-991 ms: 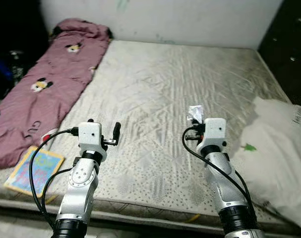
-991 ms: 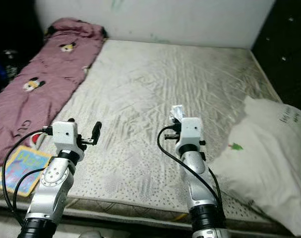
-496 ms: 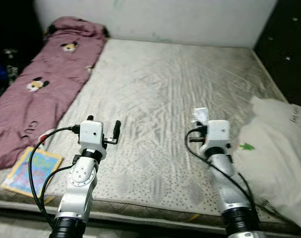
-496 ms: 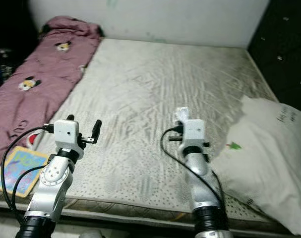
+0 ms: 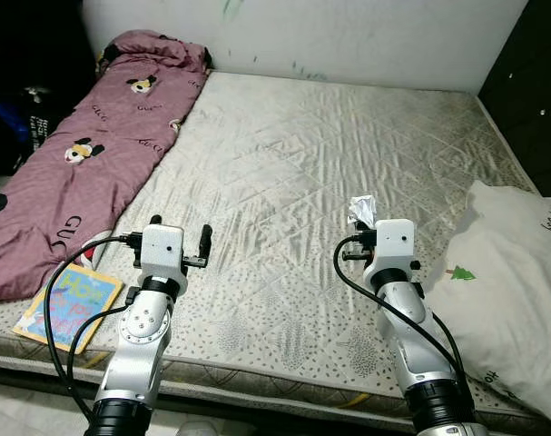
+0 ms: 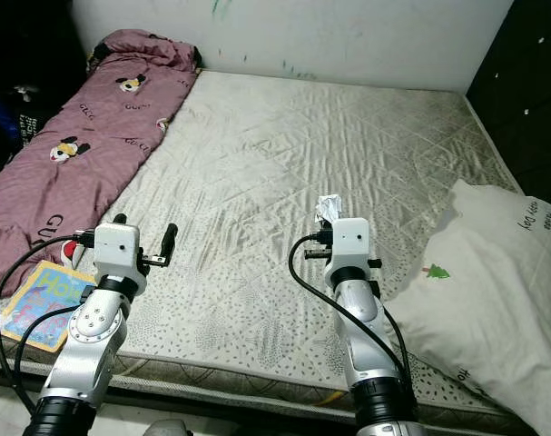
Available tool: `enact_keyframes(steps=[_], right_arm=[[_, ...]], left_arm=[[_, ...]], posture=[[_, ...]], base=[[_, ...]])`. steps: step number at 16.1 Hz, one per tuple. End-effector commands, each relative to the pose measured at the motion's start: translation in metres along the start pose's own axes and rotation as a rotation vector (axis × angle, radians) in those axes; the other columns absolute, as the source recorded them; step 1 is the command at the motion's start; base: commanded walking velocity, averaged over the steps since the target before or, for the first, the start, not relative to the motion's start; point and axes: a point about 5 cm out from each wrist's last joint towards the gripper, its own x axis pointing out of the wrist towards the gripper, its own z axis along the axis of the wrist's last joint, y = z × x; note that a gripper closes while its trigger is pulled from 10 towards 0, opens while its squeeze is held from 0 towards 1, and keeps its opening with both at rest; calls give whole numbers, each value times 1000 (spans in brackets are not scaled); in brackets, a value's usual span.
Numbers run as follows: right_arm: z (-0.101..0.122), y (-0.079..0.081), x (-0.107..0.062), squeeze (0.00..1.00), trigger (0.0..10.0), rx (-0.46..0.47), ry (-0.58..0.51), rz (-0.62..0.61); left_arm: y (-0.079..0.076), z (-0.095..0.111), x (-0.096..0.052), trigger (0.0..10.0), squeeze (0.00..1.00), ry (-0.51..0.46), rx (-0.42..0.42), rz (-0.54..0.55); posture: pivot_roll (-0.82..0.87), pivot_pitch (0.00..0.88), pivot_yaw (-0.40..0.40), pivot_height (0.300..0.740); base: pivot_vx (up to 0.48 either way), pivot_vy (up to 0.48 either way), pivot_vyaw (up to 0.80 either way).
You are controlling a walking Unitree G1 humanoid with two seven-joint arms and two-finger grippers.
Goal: Clean up the room
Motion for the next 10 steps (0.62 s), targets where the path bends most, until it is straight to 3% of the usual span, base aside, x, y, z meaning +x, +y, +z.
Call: enact_keyframes(steps=[1,3,10], right_arm=[[1,-2,0,0,10000,12,0,-10],[1,-2,1,0,10000,13,-4,-2],[2,1,1,0,10000,14,-10,17]], left_arm=[[-1,-3,0,10000,0,15,-15,-15],[-2,-3,0,10000,0,15,-18,-11],[-2,-3,0,10000,0,19,-23,-11]], posture=[[69,0,0,740],[70,0,-2,740],[74,0,-5,740]], base=[[0,0,0],[0,0,-625],[0,284,0]])
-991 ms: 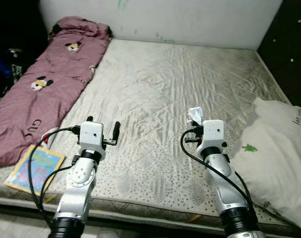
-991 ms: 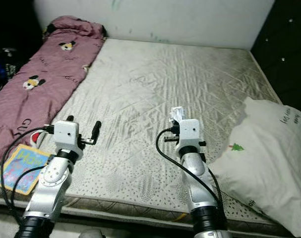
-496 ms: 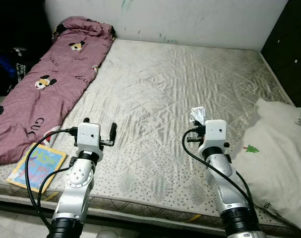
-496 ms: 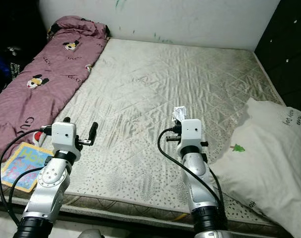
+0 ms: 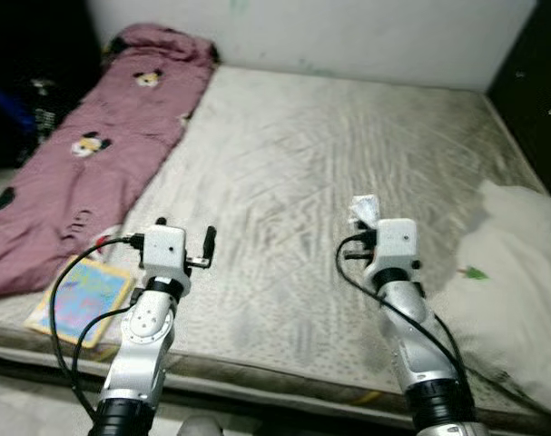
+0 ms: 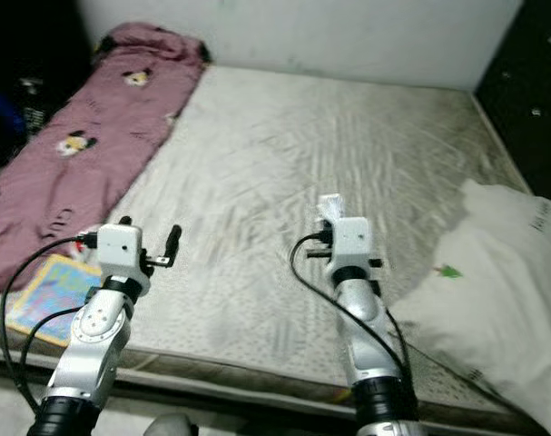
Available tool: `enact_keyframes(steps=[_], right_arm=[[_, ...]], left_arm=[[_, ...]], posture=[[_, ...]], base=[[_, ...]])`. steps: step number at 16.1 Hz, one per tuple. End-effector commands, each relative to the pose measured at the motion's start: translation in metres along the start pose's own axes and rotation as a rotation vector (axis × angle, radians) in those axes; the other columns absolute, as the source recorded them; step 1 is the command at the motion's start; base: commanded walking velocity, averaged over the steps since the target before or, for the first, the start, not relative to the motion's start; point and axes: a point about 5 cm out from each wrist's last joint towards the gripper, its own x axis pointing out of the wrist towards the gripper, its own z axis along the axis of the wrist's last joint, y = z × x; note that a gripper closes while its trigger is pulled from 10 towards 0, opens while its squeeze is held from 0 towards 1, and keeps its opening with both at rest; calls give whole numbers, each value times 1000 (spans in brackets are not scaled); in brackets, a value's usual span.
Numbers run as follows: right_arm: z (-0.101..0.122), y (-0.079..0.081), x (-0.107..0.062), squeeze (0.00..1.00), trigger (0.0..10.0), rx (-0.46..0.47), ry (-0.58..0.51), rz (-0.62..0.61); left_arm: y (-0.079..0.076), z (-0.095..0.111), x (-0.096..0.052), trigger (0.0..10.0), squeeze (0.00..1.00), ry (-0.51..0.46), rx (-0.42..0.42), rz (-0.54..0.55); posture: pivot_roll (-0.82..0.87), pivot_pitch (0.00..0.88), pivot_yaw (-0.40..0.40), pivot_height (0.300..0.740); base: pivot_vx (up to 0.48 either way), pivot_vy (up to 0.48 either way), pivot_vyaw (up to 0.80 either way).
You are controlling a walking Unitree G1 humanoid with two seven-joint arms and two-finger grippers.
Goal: Clean up the room
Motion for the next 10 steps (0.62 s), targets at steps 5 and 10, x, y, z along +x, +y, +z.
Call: enact_keyframes(steps=[5,10], right_arm=[[1,-2,0,0,10000,6,-8,1],[1,-1,-1,0,10000,6,-9,4]], left_arm=[[-2,-1,-2,10000,0,9,-4,-5],[-2,-2,-2,10000,0,14,-9,-2]], posture=[[75,0,-7,740],[73,0,-7,740]], base=[[0,309,0],[0,409,0]])
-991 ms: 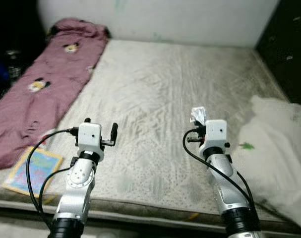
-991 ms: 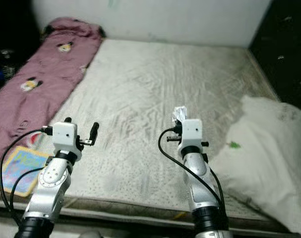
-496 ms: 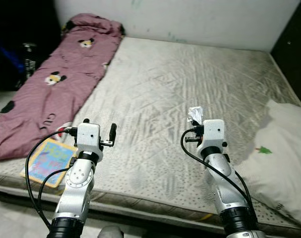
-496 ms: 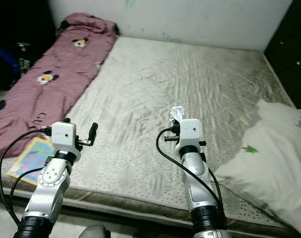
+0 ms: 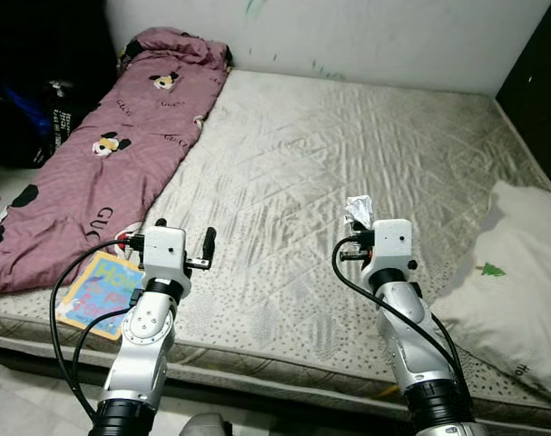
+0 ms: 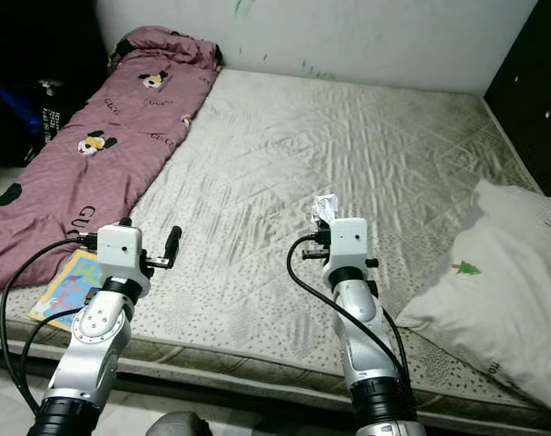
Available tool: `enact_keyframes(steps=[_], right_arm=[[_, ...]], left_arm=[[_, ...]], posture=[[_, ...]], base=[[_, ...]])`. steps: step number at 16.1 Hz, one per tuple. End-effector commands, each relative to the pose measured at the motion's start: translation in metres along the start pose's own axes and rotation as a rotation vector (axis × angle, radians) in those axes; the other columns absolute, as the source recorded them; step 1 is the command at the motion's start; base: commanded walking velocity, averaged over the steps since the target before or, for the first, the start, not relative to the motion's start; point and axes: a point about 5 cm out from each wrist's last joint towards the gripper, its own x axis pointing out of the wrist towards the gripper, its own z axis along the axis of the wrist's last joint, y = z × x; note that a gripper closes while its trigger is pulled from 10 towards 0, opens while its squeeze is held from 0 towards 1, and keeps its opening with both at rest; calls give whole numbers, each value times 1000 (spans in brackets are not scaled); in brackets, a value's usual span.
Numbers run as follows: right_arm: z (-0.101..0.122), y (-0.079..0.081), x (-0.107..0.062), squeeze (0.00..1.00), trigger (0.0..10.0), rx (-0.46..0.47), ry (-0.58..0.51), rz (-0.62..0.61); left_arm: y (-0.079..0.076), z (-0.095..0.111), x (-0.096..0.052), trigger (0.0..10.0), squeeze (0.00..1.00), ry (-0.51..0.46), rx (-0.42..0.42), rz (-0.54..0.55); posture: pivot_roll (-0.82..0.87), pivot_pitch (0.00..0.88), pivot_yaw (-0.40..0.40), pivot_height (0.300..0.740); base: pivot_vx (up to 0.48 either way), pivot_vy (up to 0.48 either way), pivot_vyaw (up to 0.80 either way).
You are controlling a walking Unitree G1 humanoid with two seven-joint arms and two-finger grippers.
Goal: Clean up the room
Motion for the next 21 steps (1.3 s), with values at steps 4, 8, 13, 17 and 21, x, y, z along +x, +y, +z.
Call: enact_keyframes(steps=[4,8,13,17,21], right_arm=[[1,0,-1,0,10000,6,-7,2],[1,0,-1,0,10000,6,-5,4],[1,1,0,0,10000,7,-2,3],[0,1,1,0,10000,6,0,2],[0,1,3,0,10000,0,4,4]], left_arm=[[1,-2,-2,10000,0,15,2,-1],[1,-2,-2,10000,0,20,1,1],[2,-2,-1,10000,0,18,6,0],[2,-2,0,10000,0,20,7,1],[1,1,1,10000,0,-10,4,-5]], posture=[[71,0,-7,740],[71,0,-8,740],[71,0,-5,740],[70,0,-5,740],[68,0,-7,740]], base=[[0,480,0],[0,480,0],[0,444,0],[0,473,0],[0,93,0]])
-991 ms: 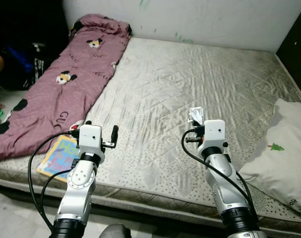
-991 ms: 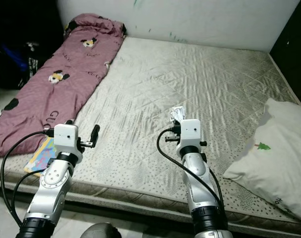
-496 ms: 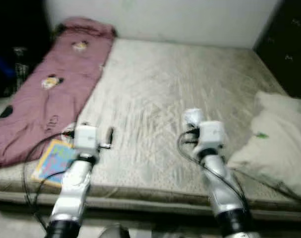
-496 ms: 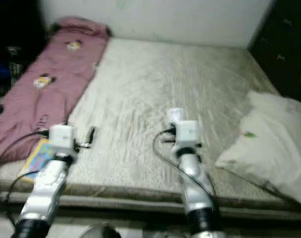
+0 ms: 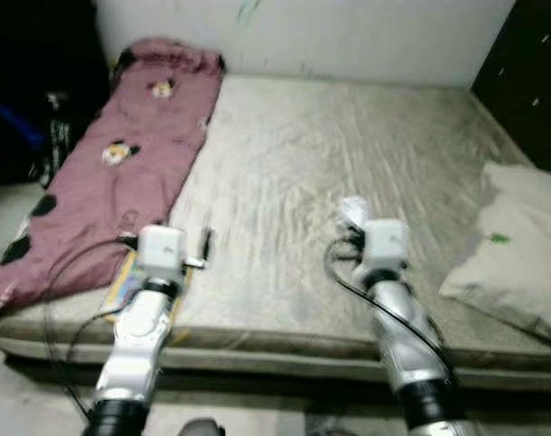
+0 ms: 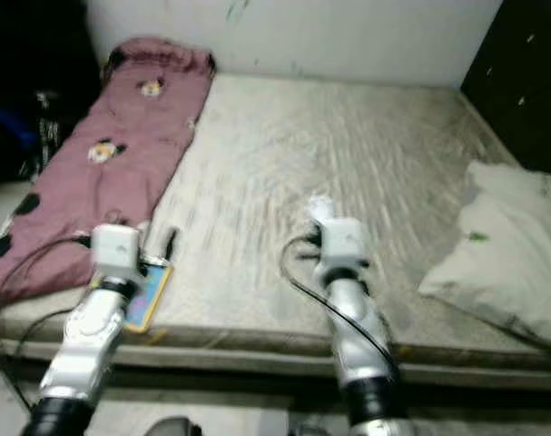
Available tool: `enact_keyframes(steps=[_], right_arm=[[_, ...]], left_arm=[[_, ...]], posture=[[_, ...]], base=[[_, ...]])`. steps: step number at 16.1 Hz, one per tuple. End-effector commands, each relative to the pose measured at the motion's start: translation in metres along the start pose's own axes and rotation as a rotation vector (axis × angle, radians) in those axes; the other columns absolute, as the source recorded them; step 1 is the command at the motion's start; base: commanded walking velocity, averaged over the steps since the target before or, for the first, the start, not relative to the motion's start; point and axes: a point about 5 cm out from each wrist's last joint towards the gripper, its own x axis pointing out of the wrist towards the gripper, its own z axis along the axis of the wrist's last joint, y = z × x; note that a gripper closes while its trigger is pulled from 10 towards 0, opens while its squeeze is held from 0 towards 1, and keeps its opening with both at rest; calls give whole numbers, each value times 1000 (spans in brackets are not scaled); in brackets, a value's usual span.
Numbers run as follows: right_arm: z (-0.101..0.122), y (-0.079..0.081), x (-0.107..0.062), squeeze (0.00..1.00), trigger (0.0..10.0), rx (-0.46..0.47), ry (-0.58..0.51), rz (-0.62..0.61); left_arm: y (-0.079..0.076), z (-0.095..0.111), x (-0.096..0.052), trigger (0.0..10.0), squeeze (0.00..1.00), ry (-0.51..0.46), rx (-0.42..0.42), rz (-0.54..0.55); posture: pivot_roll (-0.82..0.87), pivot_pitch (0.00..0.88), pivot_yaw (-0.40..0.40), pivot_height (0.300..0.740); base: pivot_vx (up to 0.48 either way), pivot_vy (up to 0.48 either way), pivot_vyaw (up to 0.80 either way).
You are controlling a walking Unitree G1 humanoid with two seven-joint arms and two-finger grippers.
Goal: Clean up the room
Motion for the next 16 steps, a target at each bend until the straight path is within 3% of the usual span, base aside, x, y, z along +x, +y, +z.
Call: enact_keyframes(steps=[1,8,13,16], right_arm=[[-1,-13,-1,0,10000,-10,4,-34],[-3,-13,-1,0,10000,-9,8,-37],[-2,-15,-5,0,10000,54,-18,-85],[-3,-19,-5,0,10000,83,-21,-111]], left_arm=[[-7,2,1,10000,0,-19,-13,-22],[-7,4,-1,10000,0,-45,-4,-32],[14,-11,-7,10000,0,30,-10,117],[6,-13,-3,10000,0,39,1,49]], posture=[[68,0,-7,740],[68,0,-2,740],[68,0,30,740],[55,0,44,740]], base=[[0,0,0],[0,0,0],[0,0,-800],[0,0,-750]])
